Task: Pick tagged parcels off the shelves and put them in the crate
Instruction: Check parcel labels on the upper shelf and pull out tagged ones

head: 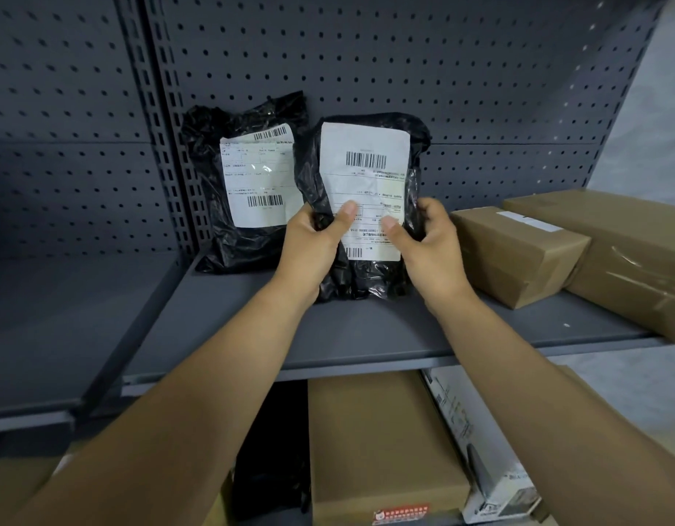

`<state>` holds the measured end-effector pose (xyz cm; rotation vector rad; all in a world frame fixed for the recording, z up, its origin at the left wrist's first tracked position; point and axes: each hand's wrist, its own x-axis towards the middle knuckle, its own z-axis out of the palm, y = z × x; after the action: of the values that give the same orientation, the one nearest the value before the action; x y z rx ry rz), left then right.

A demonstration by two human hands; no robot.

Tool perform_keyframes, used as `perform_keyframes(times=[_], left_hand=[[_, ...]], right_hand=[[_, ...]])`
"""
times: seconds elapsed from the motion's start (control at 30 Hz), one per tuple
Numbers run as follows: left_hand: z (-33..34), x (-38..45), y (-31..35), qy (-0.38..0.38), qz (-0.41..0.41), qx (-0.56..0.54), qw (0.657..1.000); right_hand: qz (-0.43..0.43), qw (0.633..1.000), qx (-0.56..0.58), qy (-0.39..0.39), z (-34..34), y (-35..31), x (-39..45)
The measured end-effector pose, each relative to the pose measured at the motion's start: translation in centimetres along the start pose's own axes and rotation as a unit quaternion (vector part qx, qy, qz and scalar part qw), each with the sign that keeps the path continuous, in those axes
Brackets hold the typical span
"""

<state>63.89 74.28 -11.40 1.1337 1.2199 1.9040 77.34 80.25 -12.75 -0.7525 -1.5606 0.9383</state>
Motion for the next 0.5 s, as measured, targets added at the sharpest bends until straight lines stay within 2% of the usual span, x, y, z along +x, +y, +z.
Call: perform_keyframes(times=[0.1, 0.23, 0.4, 0.5], left_hand=[[-0.01, 0.05, -0.11, -0.004, 0.001, 0.020, 1.000], [-0.01, 0.02, -0.54, -0.019, 0.037, 0.122, 0.992], [-0.02, 0.06, -0.60, 0.036, 0.102, 0.195, 0.975], [0.00, 0.24, -0.25, 0.060, 0.113, 0.203, 0.971]], right_hand=[[-0.032, 0.998, -0.052, 0.027, 0.16, -0.25, -0.40], [-0.042, 0.995, -0.074, 0.052, 0.03, -0.32, -0.39], [-0.007, 0.997, -0.073, 0.012, 0.34, -0.36, -0.45], [-0.004, 0.996, -0.086, -0.007, 0.64, -0.39, -0.32]])
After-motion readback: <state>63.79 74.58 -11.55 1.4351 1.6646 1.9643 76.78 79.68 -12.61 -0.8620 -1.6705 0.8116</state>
